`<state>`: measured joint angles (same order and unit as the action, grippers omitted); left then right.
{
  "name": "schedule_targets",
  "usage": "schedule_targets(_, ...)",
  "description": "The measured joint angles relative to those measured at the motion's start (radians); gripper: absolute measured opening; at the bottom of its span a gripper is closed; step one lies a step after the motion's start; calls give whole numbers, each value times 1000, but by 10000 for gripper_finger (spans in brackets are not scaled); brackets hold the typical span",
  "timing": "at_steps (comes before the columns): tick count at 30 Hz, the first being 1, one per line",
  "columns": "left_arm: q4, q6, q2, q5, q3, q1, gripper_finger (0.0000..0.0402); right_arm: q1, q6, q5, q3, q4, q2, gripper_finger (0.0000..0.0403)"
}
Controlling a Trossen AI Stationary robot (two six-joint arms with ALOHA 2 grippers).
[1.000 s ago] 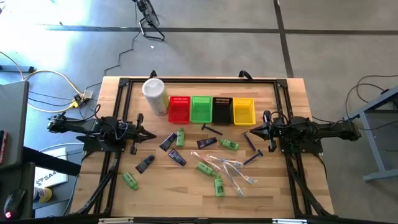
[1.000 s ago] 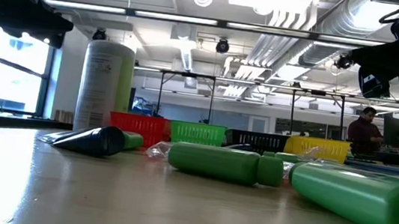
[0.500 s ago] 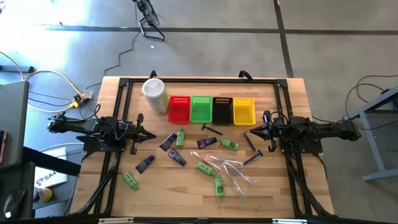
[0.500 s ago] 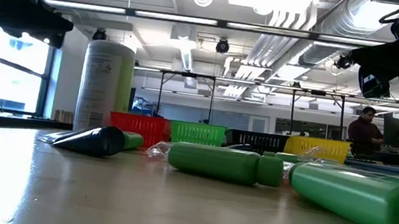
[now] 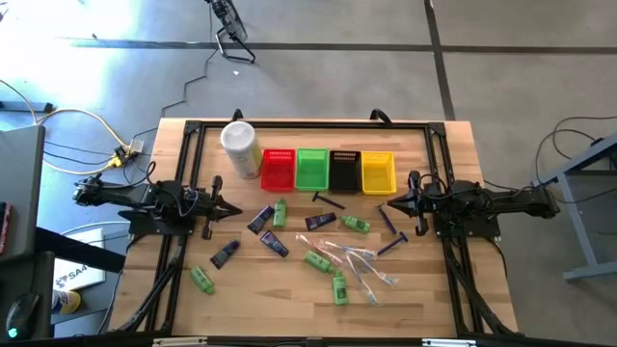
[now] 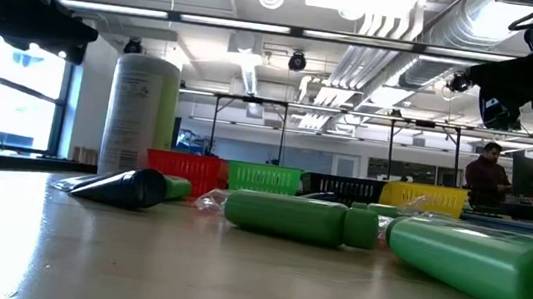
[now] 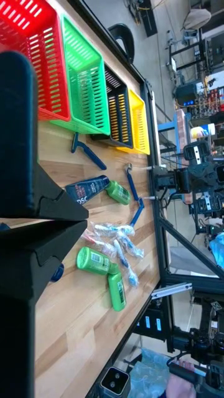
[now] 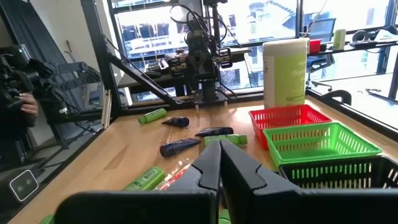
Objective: Pick & Place Travel size toiletries
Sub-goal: Put the blue razor into the black bin
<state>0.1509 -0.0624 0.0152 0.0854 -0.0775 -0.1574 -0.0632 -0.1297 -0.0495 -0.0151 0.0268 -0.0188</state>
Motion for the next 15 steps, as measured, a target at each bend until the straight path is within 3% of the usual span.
schedule_targets(15, -12, 0, 0, 1, 1, 0, 7, 0, 26, -1, 1, 13, 0, 3)
